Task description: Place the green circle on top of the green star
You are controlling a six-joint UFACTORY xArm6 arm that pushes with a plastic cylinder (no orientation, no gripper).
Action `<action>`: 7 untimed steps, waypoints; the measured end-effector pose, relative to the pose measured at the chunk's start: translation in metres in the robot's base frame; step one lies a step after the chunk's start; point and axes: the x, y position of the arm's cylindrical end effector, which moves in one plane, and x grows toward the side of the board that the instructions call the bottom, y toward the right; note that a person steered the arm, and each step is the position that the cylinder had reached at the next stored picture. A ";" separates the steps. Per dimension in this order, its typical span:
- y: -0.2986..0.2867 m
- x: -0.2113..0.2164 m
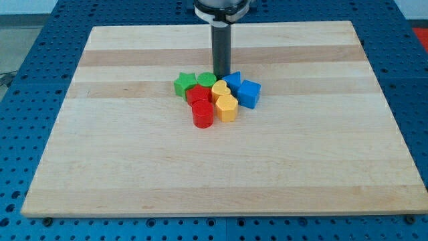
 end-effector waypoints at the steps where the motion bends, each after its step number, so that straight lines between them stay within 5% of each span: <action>1: 0.000 0.016; 3: -0.003 0.046; 7: -0.041 -0.042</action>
